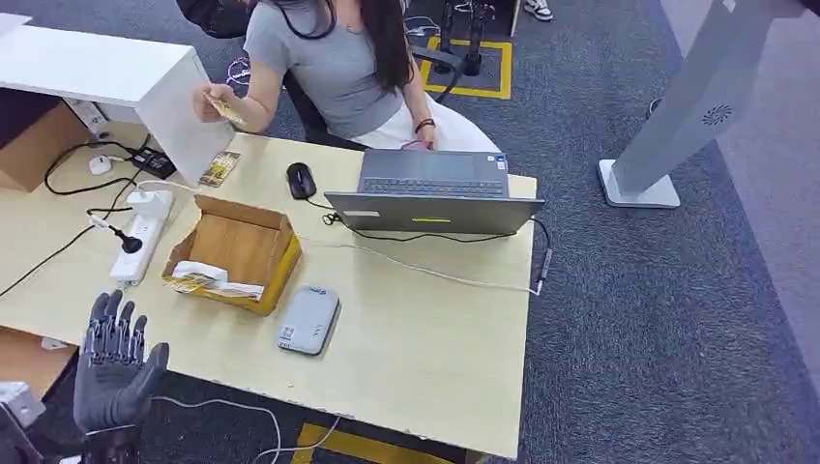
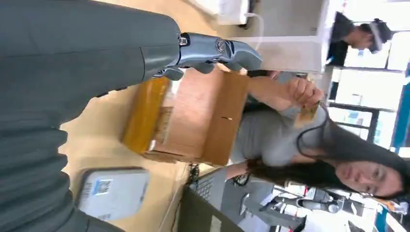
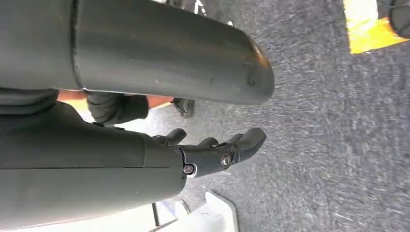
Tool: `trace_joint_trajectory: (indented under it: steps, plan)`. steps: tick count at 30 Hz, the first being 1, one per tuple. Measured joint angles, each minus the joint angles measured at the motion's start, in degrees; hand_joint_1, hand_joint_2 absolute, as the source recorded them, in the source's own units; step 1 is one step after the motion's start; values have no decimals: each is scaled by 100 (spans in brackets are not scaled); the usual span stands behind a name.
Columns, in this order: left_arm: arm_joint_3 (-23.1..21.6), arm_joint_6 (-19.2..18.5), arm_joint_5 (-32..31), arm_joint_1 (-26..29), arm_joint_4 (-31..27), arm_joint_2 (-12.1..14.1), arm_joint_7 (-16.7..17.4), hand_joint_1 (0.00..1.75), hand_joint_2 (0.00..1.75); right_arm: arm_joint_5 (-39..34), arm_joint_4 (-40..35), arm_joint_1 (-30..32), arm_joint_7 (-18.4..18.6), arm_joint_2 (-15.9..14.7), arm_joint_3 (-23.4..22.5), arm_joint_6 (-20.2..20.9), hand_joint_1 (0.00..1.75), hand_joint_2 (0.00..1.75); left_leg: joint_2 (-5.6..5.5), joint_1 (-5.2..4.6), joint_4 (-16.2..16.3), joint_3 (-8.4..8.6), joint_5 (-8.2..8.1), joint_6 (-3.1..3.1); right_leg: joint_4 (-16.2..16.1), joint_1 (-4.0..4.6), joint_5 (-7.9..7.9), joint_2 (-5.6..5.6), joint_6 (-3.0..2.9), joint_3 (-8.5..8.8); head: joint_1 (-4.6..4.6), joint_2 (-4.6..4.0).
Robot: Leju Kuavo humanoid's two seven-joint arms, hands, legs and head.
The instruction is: Pass the card to the sensor for recognition and then transmit it.
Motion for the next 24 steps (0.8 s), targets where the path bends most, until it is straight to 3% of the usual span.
trace_joint_trajectory:
  steps: [11, 24]
  plan:
    - [-901, 1176, -1500, -702, -159, 846, -315, 0, 175, 81, 359, -169, 289, -2, 66, -18, 0, 0, 0, 0, 1, 1, 2, 0, 1, 0, 1, 1, -1, 5, -2, 0]
    - [-1571, 1796, -3440, -1804, 348, 1401, 243, 0, 175, 142, 370, -205, 580, -2, 164, 70, 0, 0, 1, 0, 2, 1, 3, 0, 2, 0, 4, 2, -2, 8, 0, 0]
